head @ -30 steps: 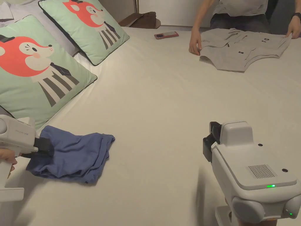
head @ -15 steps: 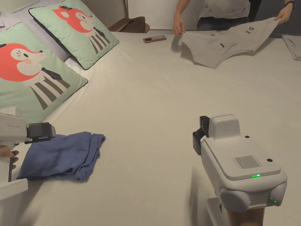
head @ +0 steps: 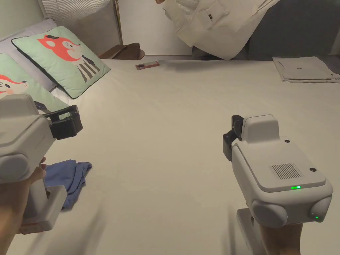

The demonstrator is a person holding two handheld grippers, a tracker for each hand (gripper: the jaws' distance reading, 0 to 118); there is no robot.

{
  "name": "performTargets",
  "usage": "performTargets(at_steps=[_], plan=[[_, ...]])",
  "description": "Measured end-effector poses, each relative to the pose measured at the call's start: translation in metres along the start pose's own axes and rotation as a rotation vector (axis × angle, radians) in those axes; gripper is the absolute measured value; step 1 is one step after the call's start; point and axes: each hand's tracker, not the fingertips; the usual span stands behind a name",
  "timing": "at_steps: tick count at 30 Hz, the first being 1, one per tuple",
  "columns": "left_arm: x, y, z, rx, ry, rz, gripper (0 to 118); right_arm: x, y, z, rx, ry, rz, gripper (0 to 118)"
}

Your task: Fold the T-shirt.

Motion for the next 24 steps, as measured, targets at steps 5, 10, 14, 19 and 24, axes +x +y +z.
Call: performTargets(at_steps=[5,10,14,19,24], plan=[[0.066,-0.015,0.027,0.138,-0.047,-0.003,108,0.030,0.007,0.022,0.037,-0.061,0.019,0],[0.119,-0.041,0.040,0.235,-0.081,-0.022,108,0.058,0.004,0.042,0.057,-0.125,0.019,0],[0.148,-0.054,0.052,0.269,-0.120,-0.012,107,0.075,-0.002,0.053,0.060,-0.170,0.025,0],[0.174,-0.064,0.065,0.288,-0.172,-0.008,105,0.092,-0.010,0.064,0.058,-0.213,0.016,0],[0.190,-0.064,0.065,0.265,-0.197,0.014,0,0.098,-0.013,0.071,0.055,-0.234,0.009,0]])
